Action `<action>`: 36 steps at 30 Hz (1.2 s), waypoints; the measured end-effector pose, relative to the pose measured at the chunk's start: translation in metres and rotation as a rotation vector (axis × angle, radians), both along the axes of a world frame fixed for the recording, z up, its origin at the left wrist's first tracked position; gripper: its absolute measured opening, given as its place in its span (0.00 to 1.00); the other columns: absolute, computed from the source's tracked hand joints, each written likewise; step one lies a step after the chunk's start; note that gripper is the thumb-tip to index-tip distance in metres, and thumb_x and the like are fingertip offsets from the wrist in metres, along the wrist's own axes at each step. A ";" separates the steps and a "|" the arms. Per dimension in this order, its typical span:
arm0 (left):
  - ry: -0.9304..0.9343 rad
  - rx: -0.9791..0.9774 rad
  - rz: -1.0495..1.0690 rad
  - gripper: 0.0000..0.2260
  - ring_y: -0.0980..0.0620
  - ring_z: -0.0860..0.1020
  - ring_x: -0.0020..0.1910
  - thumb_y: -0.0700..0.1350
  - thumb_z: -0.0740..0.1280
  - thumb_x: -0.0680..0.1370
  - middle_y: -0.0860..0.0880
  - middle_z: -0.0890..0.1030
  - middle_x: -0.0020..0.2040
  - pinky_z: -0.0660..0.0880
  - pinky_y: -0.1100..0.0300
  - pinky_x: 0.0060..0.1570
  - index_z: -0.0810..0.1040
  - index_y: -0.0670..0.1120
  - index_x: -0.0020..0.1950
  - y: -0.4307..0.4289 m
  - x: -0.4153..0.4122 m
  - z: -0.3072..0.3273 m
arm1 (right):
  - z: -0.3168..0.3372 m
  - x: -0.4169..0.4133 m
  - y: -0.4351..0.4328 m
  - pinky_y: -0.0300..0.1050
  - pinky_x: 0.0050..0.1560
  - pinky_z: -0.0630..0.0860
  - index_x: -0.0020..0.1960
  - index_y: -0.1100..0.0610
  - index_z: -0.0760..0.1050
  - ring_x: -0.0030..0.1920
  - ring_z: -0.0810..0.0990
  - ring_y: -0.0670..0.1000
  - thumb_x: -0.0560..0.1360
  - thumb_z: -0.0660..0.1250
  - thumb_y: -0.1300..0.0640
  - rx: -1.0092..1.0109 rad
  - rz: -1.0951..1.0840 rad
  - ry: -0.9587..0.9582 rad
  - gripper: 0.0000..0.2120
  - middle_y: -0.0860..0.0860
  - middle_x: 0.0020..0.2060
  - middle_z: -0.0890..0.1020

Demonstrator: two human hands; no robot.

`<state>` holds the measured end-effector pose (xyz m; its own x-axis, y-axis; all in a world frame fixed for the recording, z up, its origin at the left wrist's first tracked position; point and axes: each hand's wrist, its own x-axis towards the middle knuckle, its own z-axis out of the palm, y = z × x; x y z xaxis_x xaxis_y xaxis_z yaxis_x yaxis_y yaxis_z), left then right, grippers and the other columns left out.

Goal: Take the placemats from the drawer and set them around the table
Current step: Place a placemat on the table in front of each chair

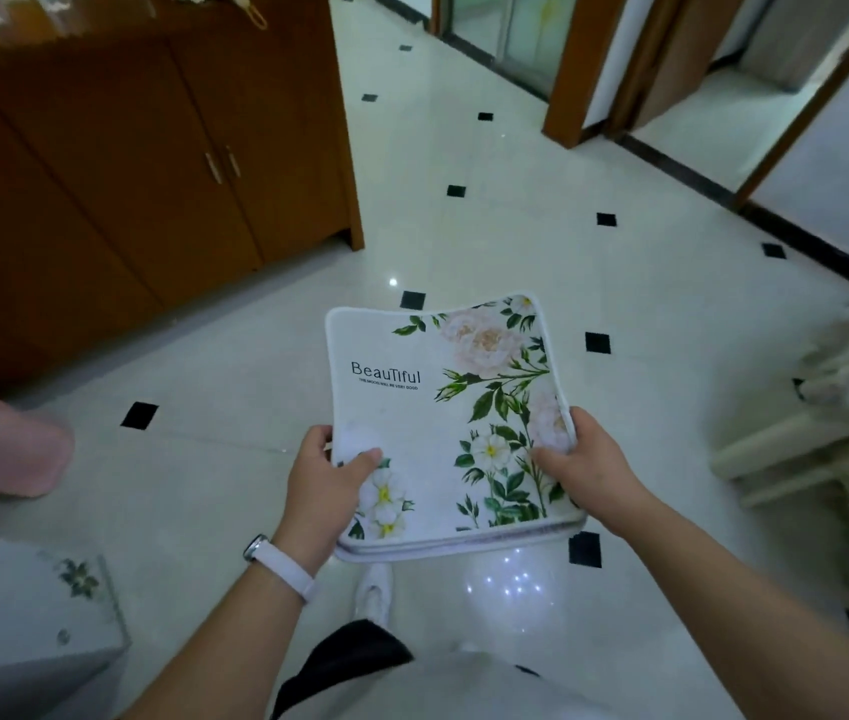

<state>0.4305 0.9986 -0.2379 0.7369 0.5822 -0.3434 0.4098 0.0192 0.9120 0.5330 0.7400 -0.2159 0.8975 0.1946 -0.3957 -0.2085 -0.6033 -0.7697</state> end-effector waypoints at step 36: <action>-0.087 0.001 -1.228 0.14 0.46 0.84 0.41 0.39 0.75 0.72 0.45 0.84 0.44 0.82 0.50 0.43 0.74 0.43 0.53 -0.375 0.155 0.051 | 0.024 -0.156 -0.313 0.52 0.45 0.83 0.57 0.49 0.75 0.42 0.85 0.50 0.73 0.70 0.58 0.104 -1.318 -0.095 0.14 0.48 0.47 0.84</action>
